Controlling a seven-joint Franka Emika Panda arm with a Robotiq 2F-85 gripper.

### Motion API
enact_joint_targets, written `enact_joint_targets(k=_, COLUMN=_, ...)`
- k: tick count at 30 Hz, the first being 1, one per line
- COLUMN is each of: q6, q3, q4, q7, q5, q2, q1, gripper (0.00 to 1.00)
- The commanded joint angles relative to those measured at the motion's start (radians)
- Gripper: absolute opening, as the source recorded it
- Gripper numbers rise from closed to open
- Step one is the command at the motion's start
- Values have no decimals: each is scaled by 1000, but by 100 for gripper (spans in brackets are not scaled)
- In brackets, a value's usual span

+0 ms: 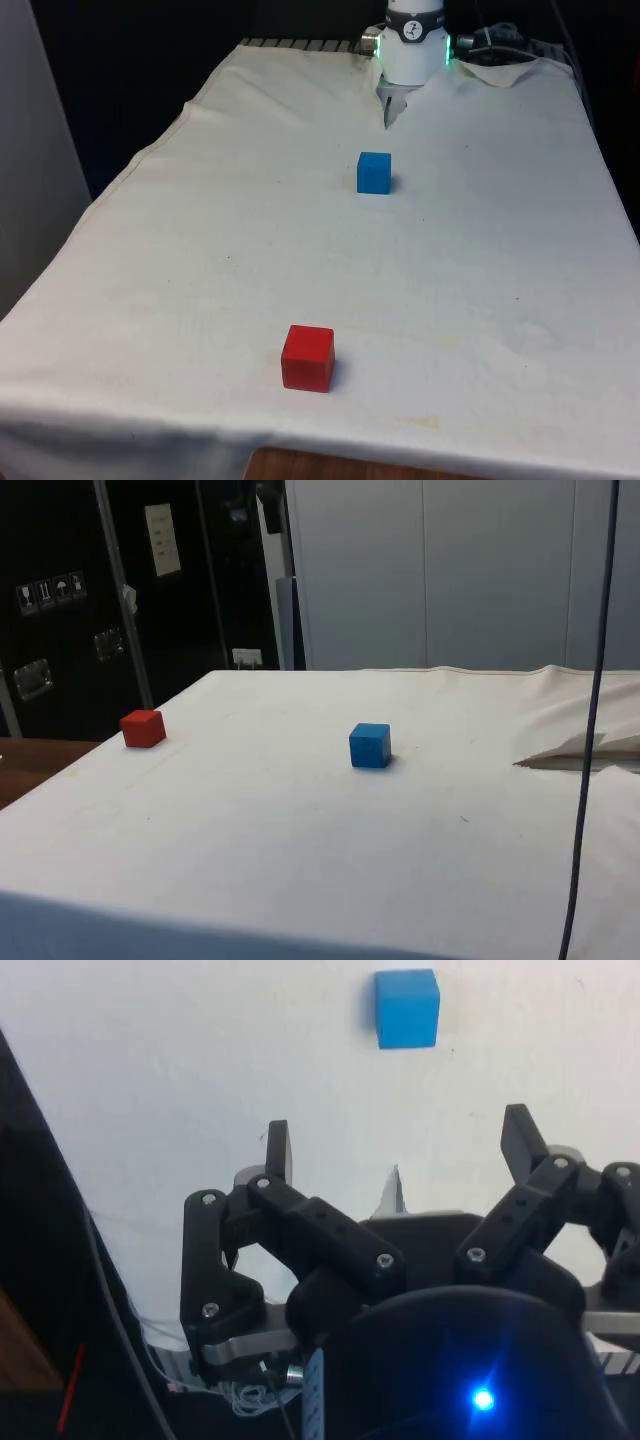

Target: Stack the two cubes.

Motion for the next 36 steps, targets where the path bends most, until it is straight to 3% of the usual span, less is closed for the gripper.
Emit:
enact_joint_targets(k=1, q6=1, q3=1, q4=13, q7=5, q5=-5, q2=14, q1=1, gripper=100)
enact_joint_targets(k=17, q6=33, q3=-3, q4=113, q7=8, q5=-2, q2=115, q1=-1, gripper=100)
enact_joint_targets(k=36, q6=195, q3=-6, q4=118, q7=69, q5=-19, q2=166, q1=0, gripper=100)
